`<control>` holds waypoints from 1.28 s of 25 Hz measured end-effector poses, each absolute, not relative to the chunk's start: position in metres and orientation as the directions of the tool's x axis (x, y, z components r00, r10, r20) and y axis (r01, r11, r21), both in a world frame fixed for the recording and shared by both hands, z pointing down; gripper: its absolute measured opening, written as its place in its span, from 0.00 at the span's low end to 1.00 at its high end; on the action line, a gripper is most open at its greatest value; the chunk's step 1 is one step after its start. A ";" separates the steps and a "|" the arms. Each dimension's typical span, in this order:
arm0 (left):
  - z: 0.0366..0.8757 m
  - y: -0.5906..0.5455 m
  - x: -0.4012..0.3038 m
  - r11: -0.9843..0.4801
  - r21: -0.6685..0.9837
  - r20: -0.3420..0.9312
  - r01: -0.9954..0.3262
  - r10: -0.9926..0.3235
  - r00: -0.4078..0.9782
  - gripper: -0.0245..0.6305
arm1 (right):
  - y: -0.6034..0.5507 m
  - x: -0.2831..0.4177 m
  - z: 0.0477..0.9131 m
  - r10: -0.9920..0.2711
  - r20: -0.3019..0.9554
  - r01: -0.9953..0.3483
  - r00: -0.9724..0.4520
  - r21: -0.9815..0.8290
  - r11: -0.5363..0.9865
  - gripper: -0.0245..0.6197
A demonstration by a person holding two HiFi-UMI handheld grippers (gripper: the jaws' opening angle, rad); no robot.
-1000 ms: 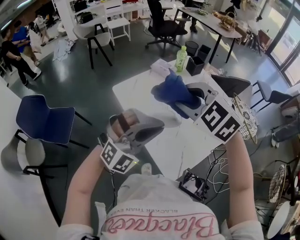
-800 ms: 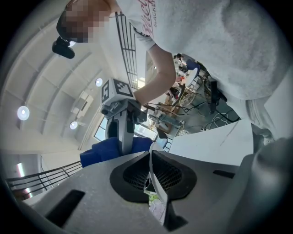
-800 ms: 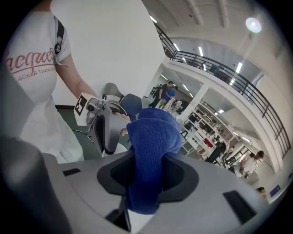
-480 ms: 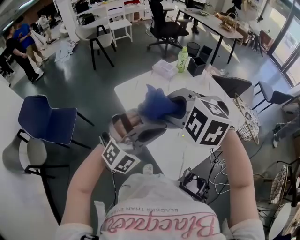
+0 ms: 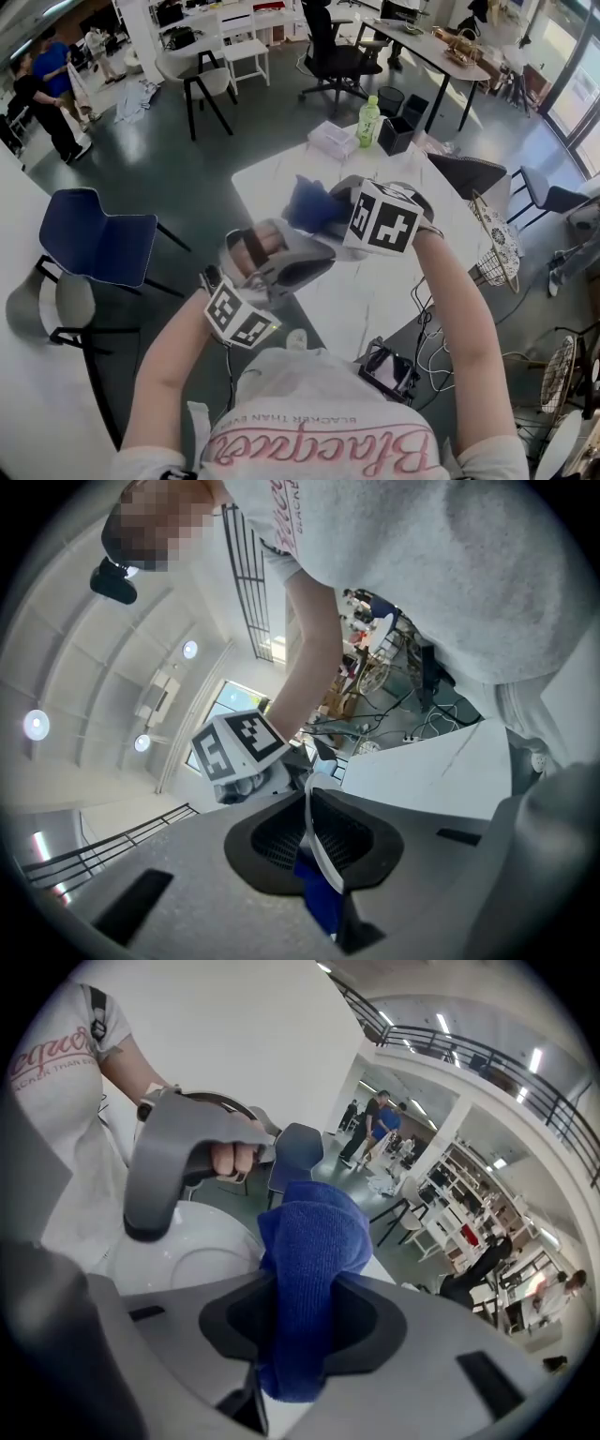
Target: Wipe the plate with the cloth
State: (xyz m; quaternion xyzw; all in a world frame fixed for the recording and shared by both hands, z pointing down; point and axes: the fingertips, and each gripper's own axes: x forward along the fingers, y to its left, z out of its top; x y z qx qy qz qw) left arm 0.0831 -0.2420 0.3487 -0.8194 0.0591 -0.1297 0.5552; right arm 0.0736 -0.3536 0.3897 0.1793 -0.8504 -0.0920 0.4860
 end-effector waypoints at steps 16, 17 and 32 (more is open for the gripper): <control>0.347 -0.252 0.074 -0.490 -0.869 0.085 -0.065 -0.277 0.957 0.06 | -0.382 0.170 0.464 -0.467 0.809 -0.548 -0.356 0.224 0.806 0.23; 0.345 -0.254 0.072 -0.511 -0.855 0.071 -0.087 -0.282 0.957 0.06 | -0.381 0.175 0.460 -0.495 0.792 -0.575 -0.356 0.232 0.785 0.23; 0.332 -0.325 0.041 -0.820 -0.162 -0.103 -0.549 -0.539 0.836 0.06 | -0.332 0.192 0.353 -0.860 0.375 -0.868 -0.347 0.220 0.446 0.23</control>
